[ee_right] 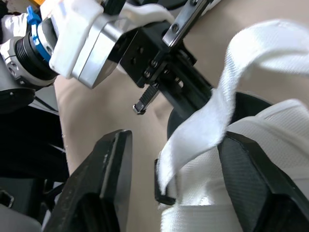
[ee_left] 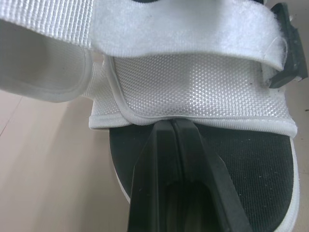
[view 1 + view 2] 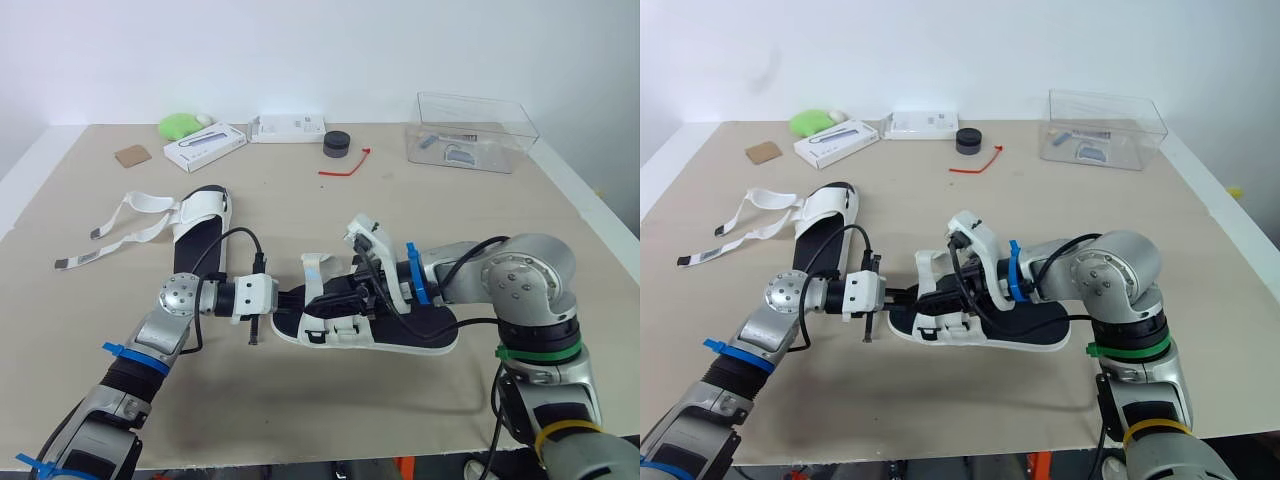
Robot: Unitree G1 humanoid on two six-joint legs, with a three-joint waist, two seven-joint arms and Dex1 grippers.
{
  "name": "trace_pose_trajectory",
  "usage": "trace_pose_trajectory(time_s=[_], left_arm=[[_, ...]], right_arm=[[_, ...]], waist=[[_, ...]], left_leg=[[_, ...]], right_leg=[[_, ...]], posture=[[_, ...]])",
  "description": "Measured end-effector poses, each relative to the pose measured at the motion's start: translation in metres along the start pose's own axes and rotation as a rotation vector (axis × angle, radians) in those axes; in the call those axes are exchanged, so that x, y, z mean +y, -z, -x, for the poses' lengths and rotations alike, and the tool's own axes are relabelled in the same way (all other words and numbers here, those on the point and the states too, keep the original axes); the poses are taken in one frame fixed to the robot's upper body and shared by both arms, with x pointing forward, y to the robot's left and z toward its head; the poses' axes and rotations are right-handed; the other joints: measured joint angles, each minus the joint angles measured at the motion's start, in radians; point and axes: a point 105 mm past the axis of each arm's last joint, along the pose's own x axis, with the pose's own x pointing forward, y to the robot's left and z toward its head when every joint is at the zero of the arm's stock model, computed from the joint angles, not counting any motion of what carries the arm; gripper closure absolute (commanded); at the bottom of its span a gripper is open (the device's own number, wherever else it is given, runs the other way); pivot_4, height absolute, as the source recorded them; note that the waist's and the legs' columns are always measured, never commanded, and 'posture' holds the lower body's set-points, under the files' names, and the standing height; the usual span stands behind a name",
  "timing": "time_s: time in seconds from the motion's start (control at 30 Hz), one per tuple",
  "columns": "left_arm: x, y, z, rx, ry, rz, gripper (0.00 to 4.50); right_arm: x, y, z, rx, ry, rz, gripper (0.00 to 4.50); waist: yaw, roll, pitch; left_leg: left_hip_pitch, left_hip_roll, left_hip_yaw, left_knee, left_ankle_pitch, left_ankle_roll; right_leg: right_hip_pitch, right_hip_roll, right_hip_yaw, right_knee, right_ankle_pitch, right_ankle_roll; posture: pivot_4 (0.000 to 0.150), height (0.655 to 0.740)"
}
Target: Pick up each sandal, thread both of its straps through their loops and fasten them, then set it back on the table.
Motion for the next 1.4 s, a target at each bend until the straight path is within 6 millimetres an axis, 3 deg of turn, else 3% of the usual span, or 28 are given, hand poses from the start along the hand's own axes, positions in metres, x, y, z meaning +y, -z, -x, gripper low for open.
trace_pose_trajectory(time_s=[0.2,0.23,0.47,0.6,0.9,0.93,1.07,1.2,1.3,1.4], left_arm=[[0.0,0.0,0.0,0.0,0.001,0.0,4.5],[0.0,0.0,0.0,0.0,0.001,0.0,4.5],[0.0,0.0,-0.001,-0.001,0.002,-0.002,4.5],[-0.001,-0.001,-0.001,-0.003,0.003,-0.004,4.5],[-0.001,-0.001,-0.001,-0.003,0.004,-0.004,4.5],[-0.001,-0.001,-0.001,-0.003,0.004,-0.004,4.5],[0.0,0.0,-0.001,-0.001,0.003,0.0,4.5],[0.001,0.001,-0.001,0.001,0.002,0.003,4.5],[0.001,0.001,-0.002,-0.001,0.004,0.004,4.5],[0.002,0.001,-0.002,0.001,0.005,0.004,4.5]], right_arm=[[-0.006,-0.003,-0.003,-0.031,0.012,-0.054,4.27],[-0.008,-0.002,-0.003,-0.028,0.018,-0.059,4.42],[-0.004,0.003,-0.001,-0.013,0.033,-0.012,4.42],[-0.001,0.023,-0.008,0.047,0.039,0.05,4.42],[0.004,0.024,-0.008,0.03,0.057,0.168,4.42],[0.005,0.024,-0.008,0.029,0.056,0.174,3.78],[0.007,0.026,-0.005,0.039,0.034,0.177,2.07],[0.013,0.006,0.008,-0.004,0.004,0.218,0.1],[0.023,-0.005,0.03,-0.042,-0.071,0.201,0.1],[0.031,-0.002,0.043,-0.03,-0.137,0.164,0.1]], waist=[[0.0,0.0,0.0],[0.0,0.0,0.0],[0.0,0.0,0.0],[0.0,0.0,0.0],[0.0,0.0,0.0],[0.001,0.0,0.0],[0.003,0.0,0.0],[0.005,0.0,0.0],[0.006,0.0,0.0],[0.007,0.0,0.0]], left_leg=[[0.0,0.0,0.0,0.0,0.0,0.0],[0.0,0.0,0.0,0.0,0.0,0.0],[0.0,0.0,0.0,0.0,0.0,0.0],[0.0,-0.001,0.0,0.0,0.0,0.0],[0.0,-0.001,0.0,0.0,0.0,0.0],[0.0,-0.001,0.0,0.0,0.0,0.0],[0.0,-0.001,0.0,0.0,0.0,0.0],[0.001,-0.001,0.0,0.0,0.0,0.0],[0.0,-0.001,-0.001,0.0,0.0,0.0],[0.001,0.0,-0.001,0.0,0.0,0.0]], right_leg=[[0.0,0.0,0.0,0.0,0.0,0.0],[0.0,0.0,0.0,0.0,0.0,0.0],[0.0,0.0,0.0,0.0,0.0,0.0],[0.0,-0.001,0.0,0.0,-0.002,0.004],[0.0,-0.001,0.0,0.0,-0.002,0.004],[0.0,-0.001,0.0,0.0,-0.002,0.004],[0.0,-0.001,0.0,0.0,-0.002,0.004],[0.001,0.0,0.0,0.0,-0.002,0.003],[0.001,0.0,-0.001,0.0,-0.002,0.003],[0.001,0.0,-0.001,0.0,-0.002,0.003]], posture=[[0.15,0.74],[0.15,0.74],[0.15,0.74],[0.15,0.74],[0.15,0.74],[0.15,0.74],[0.15,0.74],[0.15,0.74],[0.15,0.74],[0.15,0.74]])
